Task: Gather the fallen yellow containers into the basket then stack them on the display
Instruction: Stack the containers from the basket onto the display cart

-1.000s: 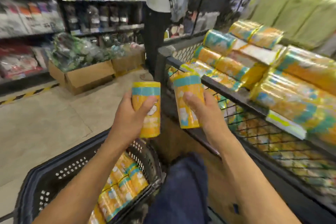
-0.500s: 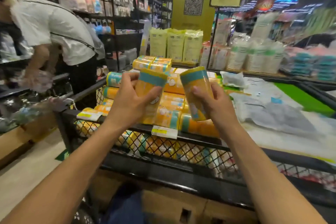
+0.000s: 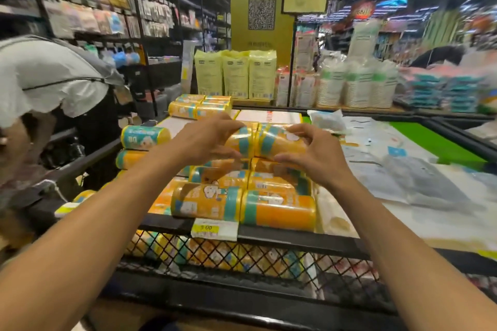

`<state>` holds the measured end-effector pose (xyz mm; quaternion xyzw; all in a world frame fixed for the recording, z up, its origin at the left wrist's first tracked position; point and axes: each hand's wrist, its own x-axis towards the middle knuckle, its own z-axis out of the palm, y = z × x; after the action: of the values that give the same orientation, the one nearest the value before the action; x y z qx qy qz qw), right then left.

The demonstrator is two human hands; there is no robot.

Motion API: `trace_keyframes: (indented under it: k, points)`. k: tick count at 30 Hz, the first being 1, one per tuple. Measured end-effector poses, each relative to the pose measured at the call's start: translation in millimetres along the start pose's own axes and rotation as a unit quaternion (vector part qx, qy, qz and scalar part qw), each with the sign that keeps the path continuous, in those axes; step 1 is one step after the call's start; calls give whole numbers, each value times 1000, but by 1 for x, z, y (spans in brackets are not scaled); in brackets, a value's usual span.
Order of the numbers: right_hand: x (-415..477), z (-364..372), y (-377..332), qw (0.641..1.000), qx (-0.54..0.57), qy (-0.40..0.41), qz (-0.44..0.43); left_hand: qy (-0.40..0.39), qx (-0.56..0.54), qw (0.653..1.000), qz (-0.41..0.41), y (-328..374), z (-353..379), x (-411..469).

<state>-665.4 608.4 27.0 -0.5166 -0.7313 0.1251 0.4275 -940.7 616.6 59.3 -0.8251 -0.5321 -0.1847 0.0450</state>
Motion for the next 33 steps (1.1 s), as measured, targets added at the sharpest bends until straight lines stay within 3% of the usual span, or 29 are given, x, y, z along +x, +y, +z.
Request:
trace_keyframes:
  k: [4, 7, 9, 11, 13, 14, 16, 17, 18, 22, 29, 33]
  points:
    - [5, 16, 10, 998, -41, -22, -43, -52, 27, 998, 24, -9, 11, 10]
    - [5, 26, 19, 998, -53, -21, -38, -46, -10, 999, 13, -16, 18, 7]
    - [1, 28, 22, 1000, -5, -25, 5, 9, -68, 998, 13, -20, 28, -1]
    - [0, 26, 19, 994, 95, 13, 59, 119, -158, 980, -27, -24, 43, -6]
    - [3, 29, 19, 957, 248, 50, 143, 183, -297, 924, -157, -25, 53, -8]
    - [3, 30, 17, 933, 308, 44, 182, 169, -403, 872, -221, -27, 56, -6]
    - [7, 35, 24, 902, 364, 21, 232, 94, -600, 731, -312, -30, 57, -2]
    - [7, 36, 25, 894, 378, 14, 241, 67, -640, 688, -335, -31, 55, -1]
    - [7, 36, 26, 889, 387, 8, 245, 56, -650, 674, -346, -33, 55, -1]
    - [7, 36, 23, 866, 430, -20, 255, 64, -633, 683, -358, -36, 61, -1]
    - [6, 39, 23, 894, 384, 2, 233, 117, -588, 708, -373, -35, 59, -2]
    - [2, 25, 12, 945, 269, 5, 187, 120, -446, 826, -324, -21, 36, -15]
